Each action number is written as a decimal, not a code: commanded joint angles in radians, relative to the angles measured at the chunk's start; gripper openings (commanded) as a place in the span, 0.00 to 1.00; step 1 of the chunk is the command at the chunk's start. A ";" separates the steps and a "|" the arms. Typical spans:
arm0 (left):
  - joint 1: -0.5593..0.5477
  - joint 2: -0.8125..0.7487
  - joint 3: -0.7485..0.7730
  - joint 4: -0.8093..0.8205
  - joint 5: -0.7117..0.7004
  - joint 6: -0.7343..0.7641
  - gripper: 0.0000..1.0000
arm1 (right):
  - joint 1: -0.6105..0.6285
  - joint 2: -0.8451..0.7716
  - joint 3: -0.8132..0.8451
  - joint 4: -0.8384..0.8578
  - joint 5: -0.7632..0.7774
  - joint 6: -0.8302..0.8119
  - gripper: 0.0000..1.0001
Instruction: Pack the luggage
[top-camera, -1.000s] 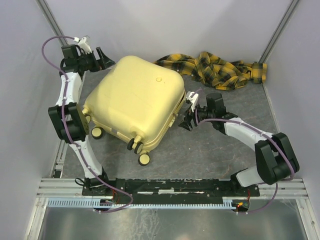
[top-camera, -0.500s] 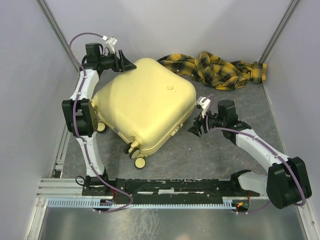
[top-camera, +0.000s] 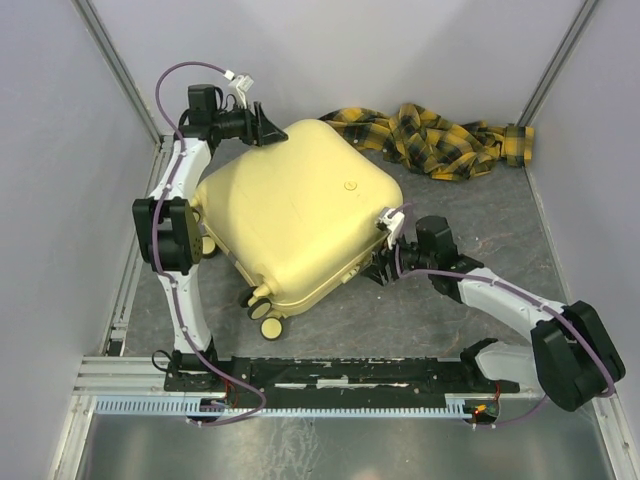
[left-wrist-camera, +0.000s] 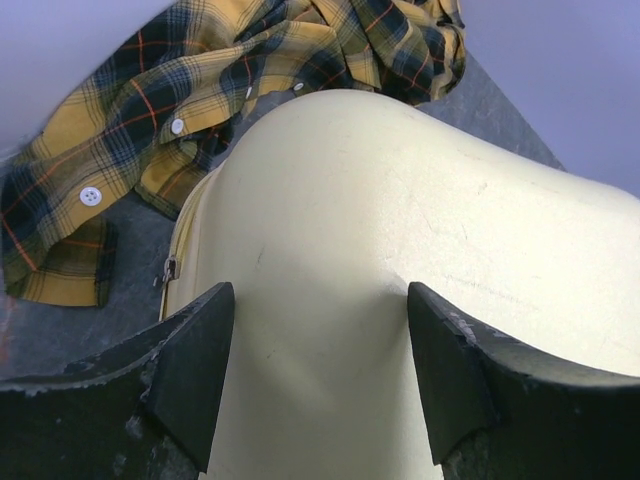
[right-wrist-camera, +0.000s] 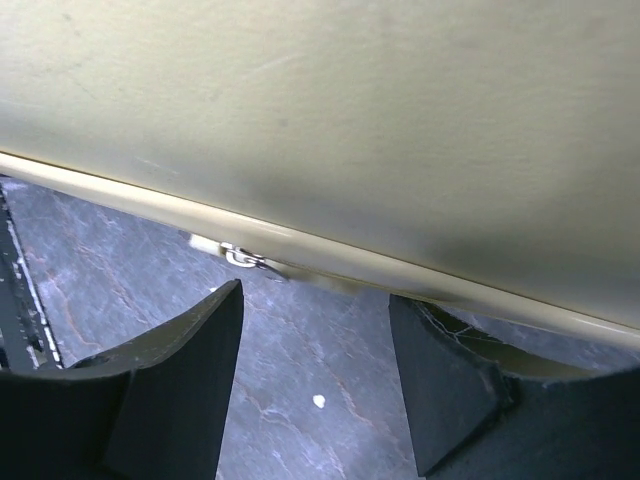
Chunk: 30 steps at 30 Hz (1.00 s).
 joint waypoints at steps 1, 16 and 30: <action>-0.015 -0.066 -0.079 -0.139 0.032 0.085 0.74 | 0.052 -0.008 -0.013 0.160 0.015 0.089 0.67; -0.016 -0.124 -0.190 -0.123 -0.011 0.117 0.73 | 0.141 -0.052 -0.032 0.200 0.324 0.271 0.22; -0.017 -0.142 -0.210 -0.116 -0.031 0.139 0.71 | 0.148 -0.204 -0.104 0.076 0.220 0.106 0.02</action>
